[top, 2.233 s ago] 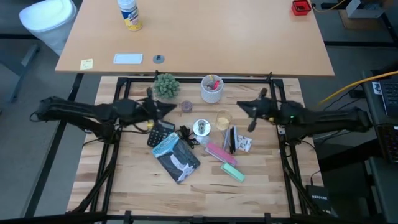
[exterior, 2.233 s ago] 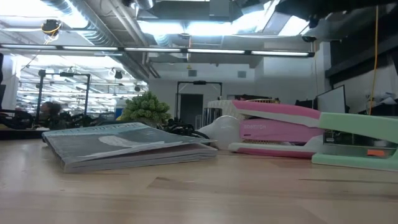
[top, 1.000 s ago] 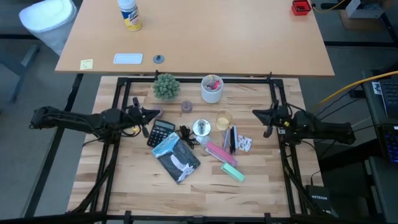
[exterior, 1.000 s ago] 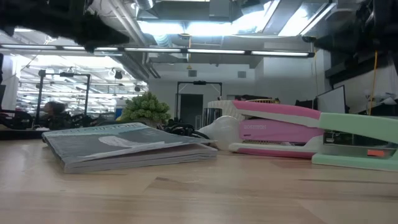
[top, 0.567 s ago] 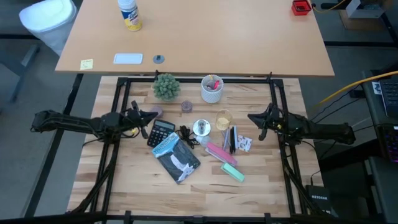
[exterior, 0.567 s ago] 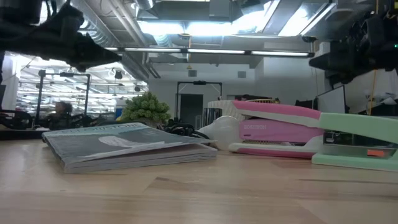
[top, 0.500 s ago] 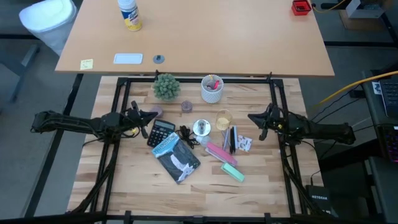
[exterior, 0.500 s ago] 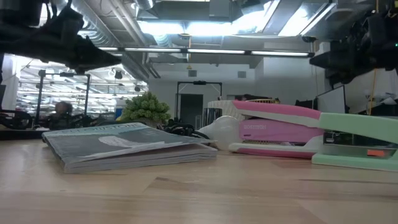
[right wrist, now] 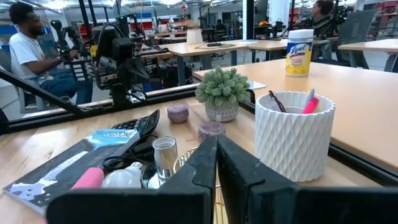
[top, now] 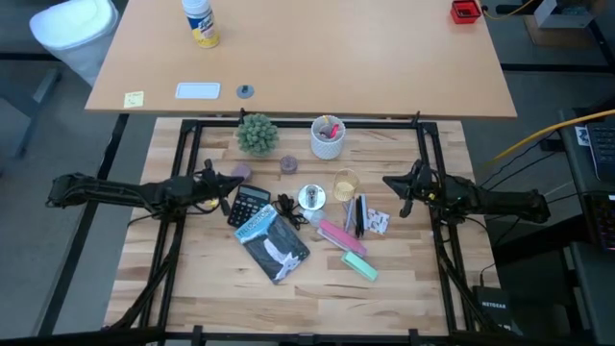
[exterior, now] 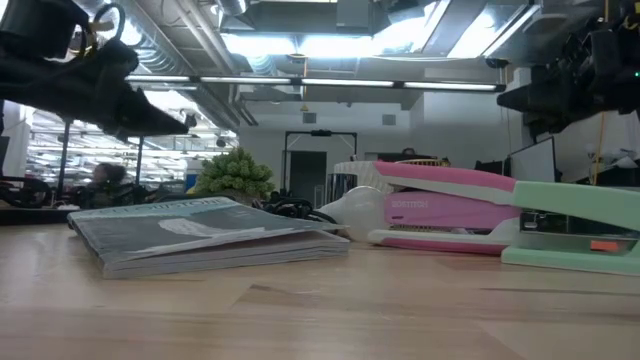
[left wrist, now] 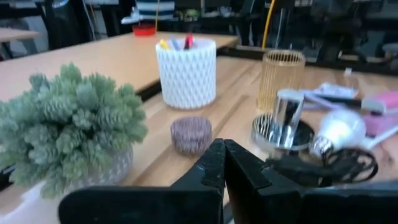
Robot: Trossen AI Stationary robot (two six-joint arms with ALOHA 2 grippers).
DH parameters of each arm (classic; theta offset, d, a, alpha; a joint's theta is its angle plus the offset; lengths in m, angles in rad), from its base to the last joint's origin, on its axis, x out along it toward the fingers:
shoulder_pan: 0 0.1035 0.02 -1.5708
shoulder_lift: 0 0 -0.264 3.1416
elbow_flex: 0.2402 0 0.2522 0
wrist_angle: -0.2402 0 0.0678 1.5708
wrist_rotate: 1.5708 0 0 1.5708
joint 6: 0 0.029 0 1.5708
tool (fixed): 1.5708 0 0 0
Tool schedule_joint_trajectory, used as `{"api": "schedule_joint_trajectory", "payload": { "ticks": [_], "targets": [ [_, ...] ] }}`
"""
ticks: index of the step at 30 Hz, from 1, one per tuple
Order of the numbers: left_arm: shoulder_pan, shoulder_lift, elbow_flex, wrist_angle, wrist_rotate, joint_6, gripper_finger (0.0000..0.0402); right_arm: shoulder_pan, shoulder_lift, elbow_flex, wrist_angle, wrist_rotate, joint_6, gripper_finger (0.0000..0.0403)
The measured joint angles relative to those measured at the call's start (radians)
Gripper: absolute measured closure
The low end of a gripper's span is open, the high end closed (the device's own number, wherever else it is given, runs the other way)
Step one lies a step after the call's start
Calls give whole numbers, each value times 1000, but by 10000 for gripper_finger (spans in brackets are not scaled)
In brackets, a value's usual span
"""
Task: Screw lightbulb
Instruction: Return to Home Position
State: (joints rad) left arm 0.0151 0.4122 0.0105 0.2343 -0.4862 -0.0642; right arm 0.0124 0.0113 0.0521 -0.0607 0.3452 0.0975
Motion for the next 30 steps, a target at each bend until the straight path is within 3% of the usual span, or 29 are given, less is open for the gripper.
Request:
{"api": "schedule_joint_trajectory", "payload": {
  "ticks": [9, 16, 30],
  "targets": [
    [0, 1, 0, -170, 0, -1, 400, 0, 0, -1, 8, 1, 0, 384],
    [0, -18, 0, -168, 0, 0, 400, 0, 0, -2, 8, 1, 0, 384],
    [0, -289, 0, -169, 0, 0, 400, 0, -9, -2, 8, 1, 0, 384]
  ]
}}
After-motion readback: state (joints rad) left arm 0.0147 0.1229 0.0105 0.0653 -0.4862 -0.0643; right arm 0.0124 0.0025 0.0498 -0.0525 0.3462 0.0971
